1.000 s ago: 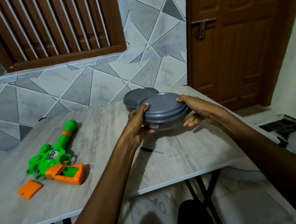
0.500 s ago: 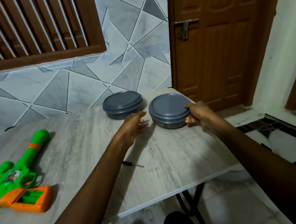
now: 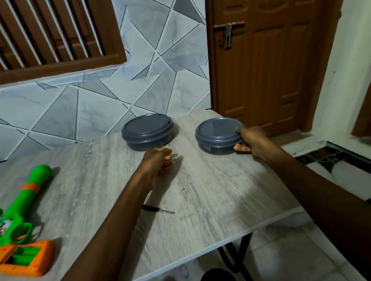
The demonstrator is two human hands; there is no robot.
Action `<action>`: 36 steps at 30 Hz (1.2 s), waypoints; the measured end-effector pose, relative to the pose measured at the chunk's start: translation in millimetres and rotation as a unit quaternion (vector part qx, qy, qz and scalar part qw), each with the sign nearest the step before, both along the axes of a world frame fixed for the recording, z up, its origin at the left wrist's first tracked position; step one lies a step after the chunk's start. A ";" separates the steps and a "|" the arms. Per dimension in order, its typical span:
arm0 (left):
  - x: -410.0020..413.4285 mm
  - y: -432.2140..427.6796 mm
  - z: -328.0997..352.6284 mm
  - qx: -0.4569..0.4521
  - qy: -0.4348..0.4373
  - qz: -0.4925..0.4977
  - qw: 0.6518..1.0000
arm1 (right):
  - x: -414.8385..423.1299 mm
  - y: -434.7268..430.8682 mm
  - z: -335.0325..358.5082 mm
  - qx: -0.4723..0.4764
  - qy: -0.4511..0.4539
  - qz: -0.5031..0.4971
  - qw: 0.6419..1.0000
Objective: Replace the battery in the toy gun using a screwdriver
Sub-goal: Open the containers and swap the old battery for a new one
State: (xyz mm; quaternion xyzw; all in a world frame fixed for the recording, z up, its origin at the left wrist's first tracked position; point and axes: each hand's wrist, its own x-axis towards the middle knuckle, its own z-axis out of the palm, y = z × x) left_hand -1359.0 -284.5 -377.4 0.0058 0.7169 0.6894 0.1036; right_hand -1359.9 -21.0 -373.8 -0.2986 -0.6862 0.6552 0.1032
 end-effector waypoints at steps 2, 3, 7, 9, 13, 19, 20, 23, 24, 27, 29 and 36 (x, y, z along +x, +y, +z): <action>0.1 -2.3 0.5 0.005 0.002 0.006 1.000 | 2.5 0.7 -0.8 0.003 0.000 0.007 1.000; -0.3 -3.8 0.6 0.004 0.002 0.009 1.000 | 3.9 1.3 -1.2 0.005 -0.003 0.011 1.000; -1.3 -9.2 0.2 -0.001 -0.003 0.016 1.000 | 10.5 -7.3 0.9 0.108 -0.031 -0.037 0.993; -2.6 -10.9 1.3 0.004 0.000 0.017 1.000 | 16.9 -17.4 8.4 0.296 -0.027 -0.094 0.950; -10.0 -20.1 4.8 0.003 -0.012 0.043 0.999 | 16.7 -51.1 31.8 0.356 0.107 0.041 0.927; -42.3 -48.4 3.5 0.019 -0.022 0.126 0.992 | -24.0 -119.3 31.7 0.178 0.079 0.221 0.956; -47.0 -51.9 3.4 0.019 -0.021 0.134 0.991 | -32.8 -127.5 29.9 0.159 0.067 0.223 0.959; -64.6 -62.9 3.9 0.016 -0.024 0.158 0.987 | -70.3 -147.2 20.3 0.101 0.034 0.197 0.975; -69.7 -66.7 4.9 0.014 -0.026 0.164 0.986 | -82.8 -153.9 17.2 0.078 0.024 0.178 0.981; -80.8 -70.7 7.6 0.012 -0.034 0.170 0.985 | -110.8 -166.5 8.5 0.008 0.011 0.139 0.990; -83.9 -72.3 8.9 0.015 -0.037 0.174 0.984 | -122.6 -171.9 5.1 -0.040 0.018 0.136 0.990; -83.1 -78.7 11.5 0.033 -0.023 0.171 0.984 | -127.6 -180.3 10.3 -0.050 0.033 0.144 0.988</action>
